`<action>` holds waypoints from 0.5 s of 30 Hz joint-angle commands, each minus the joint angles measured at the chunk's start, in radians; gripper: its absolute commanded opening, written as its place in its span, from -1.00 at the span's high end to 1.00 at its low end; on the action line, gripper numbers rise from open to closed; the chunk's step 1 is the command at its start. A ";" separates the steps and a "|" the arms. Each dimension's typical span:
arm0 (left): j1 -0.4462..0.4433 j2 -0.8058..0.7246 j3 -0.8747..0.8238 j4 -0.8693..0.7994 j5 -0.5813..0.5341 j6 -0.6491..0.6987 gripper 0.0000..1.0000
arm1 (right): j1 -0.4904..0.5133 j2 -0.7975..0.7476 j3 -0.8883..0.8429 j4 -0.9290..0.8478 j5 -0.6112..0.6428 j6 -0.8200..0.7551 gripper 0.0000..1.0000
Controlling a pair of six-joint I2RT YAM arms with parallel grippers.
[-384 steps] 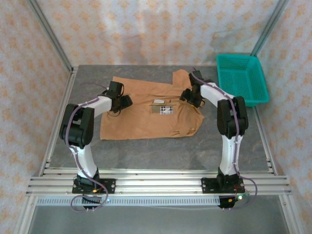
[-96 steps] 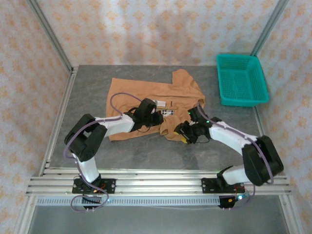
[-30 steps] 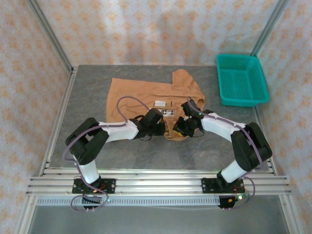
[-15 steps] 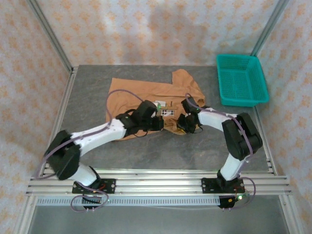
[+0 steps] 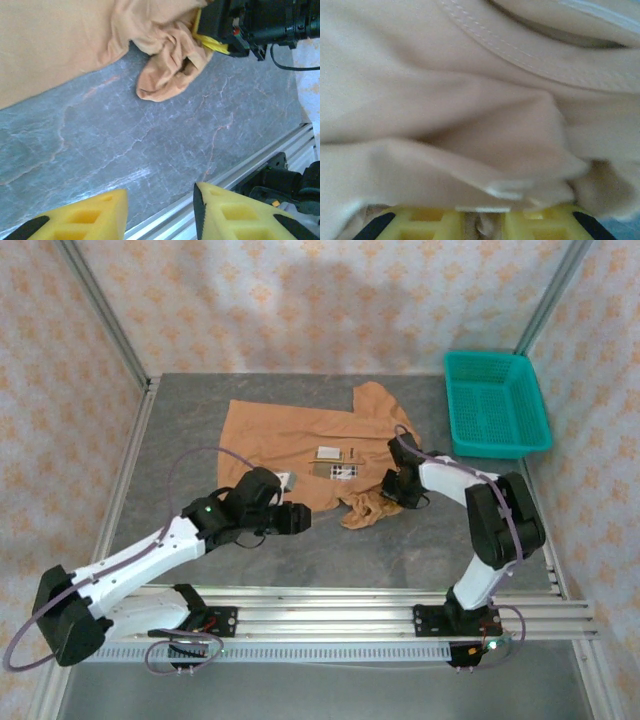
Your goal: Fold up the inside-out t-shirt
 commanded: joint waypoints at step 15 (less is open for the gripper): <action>0.274 0.264 -0.055 0.176 -0.008 0.021 0.10 | 0.137 -0.255 -0.088 -0.072 -0.068 0.025 0.28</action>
